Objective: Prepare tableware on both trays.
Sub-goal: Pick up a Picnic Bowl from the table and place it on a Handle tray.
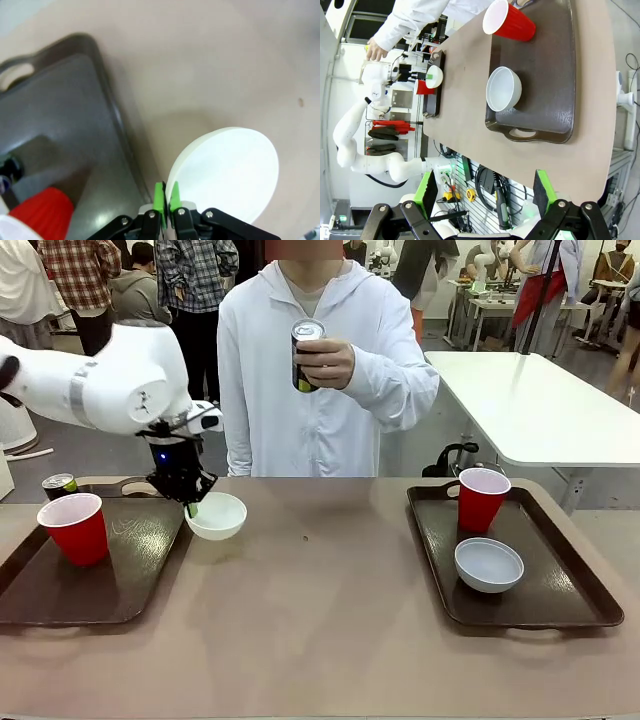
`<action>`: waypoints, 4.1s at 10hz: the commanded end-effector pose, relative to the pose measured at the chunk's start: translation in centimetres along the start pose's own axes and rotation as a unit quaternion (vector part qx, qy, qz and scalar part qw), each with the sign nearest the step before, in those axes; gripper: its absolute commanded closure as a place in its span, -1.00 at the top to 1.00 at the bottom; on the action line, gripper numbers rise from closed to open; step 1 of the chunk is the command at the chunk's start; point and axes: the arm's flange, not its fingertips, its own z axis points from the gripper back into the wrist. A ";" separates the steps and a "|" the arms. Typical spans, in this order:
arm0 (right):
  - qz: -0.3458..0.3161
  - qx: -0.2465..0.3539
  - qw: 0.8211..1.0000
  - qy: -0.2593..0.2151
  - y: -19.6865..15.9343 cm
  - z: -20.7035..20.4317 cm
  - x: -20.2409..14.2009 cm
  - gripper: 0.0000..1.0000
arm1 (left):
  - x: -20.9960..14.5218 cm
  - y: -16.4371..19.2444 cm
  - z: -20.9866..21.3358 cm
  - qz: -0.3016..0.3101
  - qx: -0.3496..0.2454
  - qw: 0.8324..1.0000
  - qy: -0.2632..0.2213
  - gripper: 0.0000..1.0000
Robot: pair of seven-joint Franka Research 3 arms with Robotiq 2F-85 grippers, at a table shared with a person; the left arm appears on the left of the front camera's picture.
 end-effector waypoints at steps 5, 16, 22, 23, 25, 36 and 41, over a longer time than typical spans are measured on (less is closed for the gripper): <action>0.004 0.005 1.000 0.000 0.0 0.1 -0.1 1.00 | -11.4 4.9 4.5 -0.005 -0.047 0.999 -0.021 -1.00; 0.004 0.005 1.000 0.000 0.0 0.1 -0.1 1.00 | -14.2 11.2 -3.0 0.051 -0.005 0.998 0.029 -0.86; 0.004 0.005 1.000 0.000 0.0 0.1 -0.1 1.00 | -14.8 10.8 -1.9 0.043 0.003 0.999 0.033 -0.12; 0.004 0.005 1.000 0.000 0.0 0.1 -0.1 1.00 | -15.5 10.8 -0.7 0.039 0.001 0.999 0.027 0.06; 0.004 0.005 1.000 0.000 0.0 0.1 -0.1 1.00 | -16.4 11.4 1.7 0.042 0.002 0.999 0.009 0.45; 0.004 0.005 1.000 0.000 0.0 0.1 -0.1 1.00 | -16.1 12.4 4.8 0.059 -0.003 0.998 -0.020 1.00; 0.004 0.005 1.000 0.000 0.0 0.1 -0.1 1.00 | -16.2 12.5 5.0 0.057 -0.001 0.998 -0.020 1.00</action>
